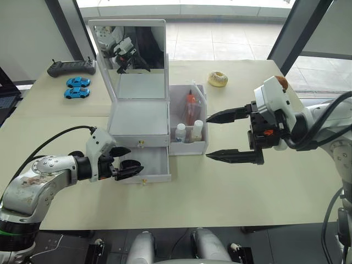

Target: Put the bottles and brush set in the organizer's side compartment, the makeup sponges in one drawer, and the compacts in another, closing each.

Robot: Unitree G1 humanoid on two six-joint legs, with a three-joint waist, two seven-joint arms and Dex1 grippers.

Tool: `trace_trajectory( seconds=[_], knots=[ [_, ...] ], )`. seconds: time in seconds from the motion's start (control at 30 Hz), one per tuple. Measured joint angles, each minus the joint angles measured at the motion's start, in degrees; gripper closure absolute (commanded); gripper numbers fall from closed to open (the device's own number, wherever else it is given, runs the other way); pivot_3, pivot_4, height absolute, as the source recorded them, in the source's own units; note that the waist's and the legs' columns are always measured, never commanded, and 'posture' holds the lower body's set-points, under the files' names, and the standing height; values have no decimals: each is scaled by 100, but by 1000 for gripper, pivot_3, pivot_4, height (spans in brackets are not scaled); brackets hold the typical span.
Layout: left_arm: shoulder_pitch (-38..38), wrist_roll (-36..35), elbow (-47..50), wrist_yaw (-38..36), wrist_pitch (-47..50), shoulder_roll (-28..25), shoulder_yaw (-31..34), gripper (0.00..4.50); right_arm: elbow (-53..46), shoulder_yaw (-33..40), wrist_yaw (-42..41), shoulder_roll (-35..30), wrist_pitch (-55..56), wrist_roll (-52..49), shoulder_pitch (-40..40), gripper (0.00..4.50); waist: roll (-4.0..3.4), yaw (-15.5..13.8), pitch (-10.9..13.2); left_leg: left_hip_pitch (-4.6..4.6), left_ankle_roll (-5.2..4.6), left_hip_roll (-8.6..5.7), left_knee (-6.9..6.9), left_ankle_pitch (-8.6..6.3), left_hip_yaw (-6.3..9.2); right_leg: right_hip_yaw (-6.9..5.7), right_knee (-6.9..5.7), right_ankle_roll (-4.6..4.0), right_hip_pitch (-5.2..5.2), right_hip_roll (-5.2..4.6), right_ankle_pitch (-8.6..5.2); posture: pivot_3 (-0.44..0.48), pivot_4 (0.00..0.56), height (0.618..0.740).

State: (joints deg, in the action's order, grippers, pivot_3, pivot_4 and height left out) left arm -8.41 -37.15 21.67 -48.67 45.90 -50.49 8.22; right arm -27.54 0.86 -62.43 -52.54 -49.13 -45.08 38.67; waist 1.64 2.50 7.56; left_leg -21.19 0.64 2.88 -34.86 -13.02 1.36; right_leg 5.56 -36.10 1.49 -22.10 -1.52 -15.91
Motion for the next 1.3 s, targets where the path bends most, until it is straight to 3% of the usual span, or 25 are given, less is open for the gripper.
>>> trace_trajectory(
  seconds=[0.27, 0.3, 0.47, 0.57, 0.77, 1.07, 1.3],
  knots=[
    [283, -147, 12, -179, -13, -138, 598, 25, 119, -43, -122, 5, 96, 53, 30, 0, 0, 4, 0, 1, 0, 0, 1, 0, -1, 0, 0, 0, -1, -1, 0, 0, 150, 740],
    [383, -206, 9, -255, -65, -138, 783, 202, 123, -56, -131, 9, 101, 64, 50, 0, -1, 5, 0, 1, 0, 2, 1, 0, 0, -1, 0, 0, -1, 0, 0, 0, 150, 740],
    [1082, -449, 37, -758, -215, -247, 1546, 1549, 168, -82, -188, 26, 121, 107, 89, 0, -3, 7, 0, 4, 0, 3, 2, 0, -3, -1, 0, 0, -1, -3, 0, 0, 150, 740],
    [1537, -400, 91, -988, -332, -272, 1513, 2545, 225, -134, -223, 47, 143, 140, 95, 0, -4, -1, 1, 4, 0, 3, 2, 0, -3, -1, 1, -1, -2, -4, -1, 0, 150, 740],
    [1431, -351, 147, -900, -402, -139, 1280, 4479, 236, -208, -238, 99, 186, 218, 108, 0, -3, -10, 1, 2, 0, 2, 1, 0, -5, 0, 4, 0, 0, -6, 0, 0, 150, 740],
    [1072, 106, 186, -438, -640, 200, 437, 4479, 219, -208, -167, 91, 188, 232, 107, 0, -3, 0, 1, 2, 0, 2, 1, 0, -2, 0, 0, -1, 0, -1, 1, 0, 150, 740],
    [920, 424, -17, -481, -939, 141, 409, 4479, 217, -207, -114, 75, 188, 233, 107, 0, -4, -4, 1, 1, 0, 2, 0, 0, -2, 0, 0, -1, -1, -2, 0, 0, 150, 740]
  ],
)
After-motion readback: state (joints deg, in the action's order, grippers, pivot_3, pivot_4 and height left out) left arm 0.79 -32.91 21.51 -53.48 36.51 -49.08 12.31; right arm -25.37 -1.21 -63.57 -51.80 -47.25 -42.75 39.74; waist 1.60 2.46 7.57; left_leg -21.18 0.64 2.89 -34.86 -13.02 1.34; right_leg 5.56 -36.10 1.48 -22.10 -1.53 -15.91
